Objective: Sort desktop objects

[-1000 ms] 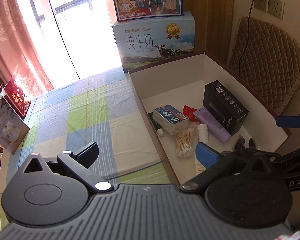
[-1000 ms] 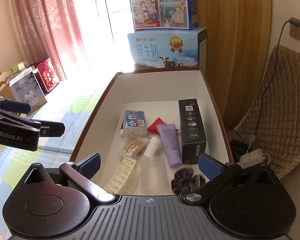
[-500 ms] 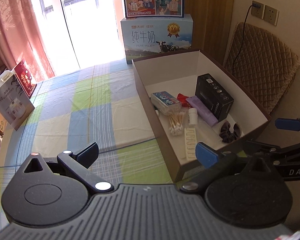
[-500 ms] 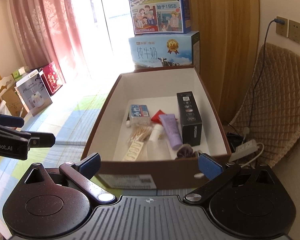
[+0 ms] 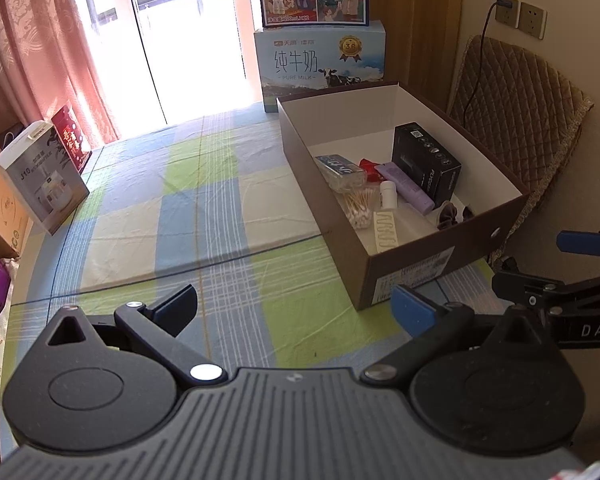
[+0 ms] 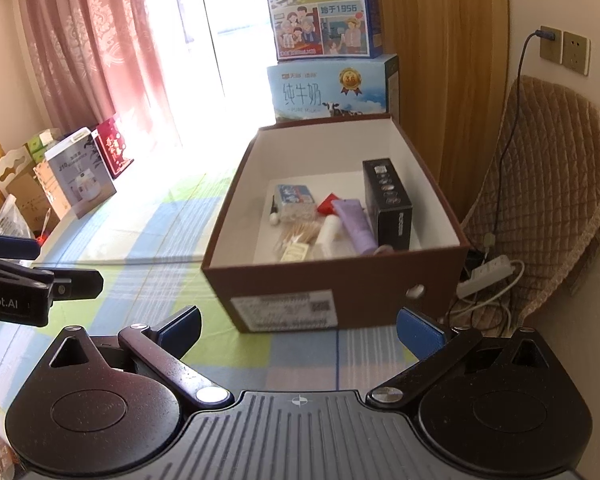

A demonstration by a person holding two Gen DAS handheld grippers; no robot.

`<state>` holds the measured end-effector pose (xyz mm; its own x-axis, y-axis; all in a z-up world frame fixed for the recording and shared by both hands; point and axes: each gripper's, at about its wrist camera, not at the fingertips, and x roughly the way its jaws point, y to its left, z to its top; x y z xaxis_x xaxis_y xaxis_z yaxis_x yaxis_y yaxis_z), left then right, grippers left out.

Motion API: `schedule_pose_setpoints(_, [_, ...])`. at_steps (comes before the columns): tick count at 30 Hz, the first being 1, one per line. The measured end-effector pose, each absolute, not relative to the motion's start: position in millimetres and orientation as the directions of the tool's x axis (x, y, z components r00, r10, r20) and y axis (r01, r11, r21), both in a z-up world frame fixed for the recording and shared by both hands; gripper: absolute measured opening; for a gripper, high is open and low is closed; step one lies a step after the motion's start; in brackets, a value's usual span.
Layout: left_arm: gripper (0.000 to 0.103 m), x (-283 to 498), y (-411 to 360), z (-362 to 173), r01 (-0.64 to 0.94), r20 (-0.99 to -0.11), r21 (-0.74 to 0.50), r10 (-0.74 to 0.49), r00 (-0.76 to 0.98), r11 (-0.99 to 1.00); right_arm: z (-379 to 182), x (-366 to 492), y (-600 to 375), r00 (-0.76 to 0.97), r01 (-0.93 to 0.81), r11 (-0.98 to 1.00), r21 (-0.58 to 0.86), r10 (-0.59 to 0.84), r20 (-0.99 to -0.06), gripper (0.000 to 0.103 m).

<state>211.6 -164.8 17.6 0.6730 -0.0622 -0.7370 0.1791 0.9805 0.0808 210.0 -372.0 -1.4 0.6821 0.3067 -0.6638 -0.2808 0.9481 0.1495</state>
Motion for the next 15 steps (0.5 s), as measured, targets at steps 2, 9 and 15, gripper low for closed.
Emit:
schedule_pose_setpoints(2, [0.102,204,-162,17,0.176,-0.737,0.078,-0.062,0.673,0.981,-2,202,-369,0.676,-0.282,0.947,0.154,0.310,-0.668,0.101])
schedule_pose_setpoints(9, [0.102,176,-150,14,0.157,-0.744,0.065,-0.057,0.666,0.985,-5,177,-358,0.662,-0.296,0.942,0.158,0.322,-0.677,0.101])
schedule_pose_setpoints(15, [0.102,154,-138,11,0.143,-0.752,0.063,-0.047,0.658,0.988,-7,162,-346,0.653,-0.304,0.938,0.166,0.332,-0.681,0.101])
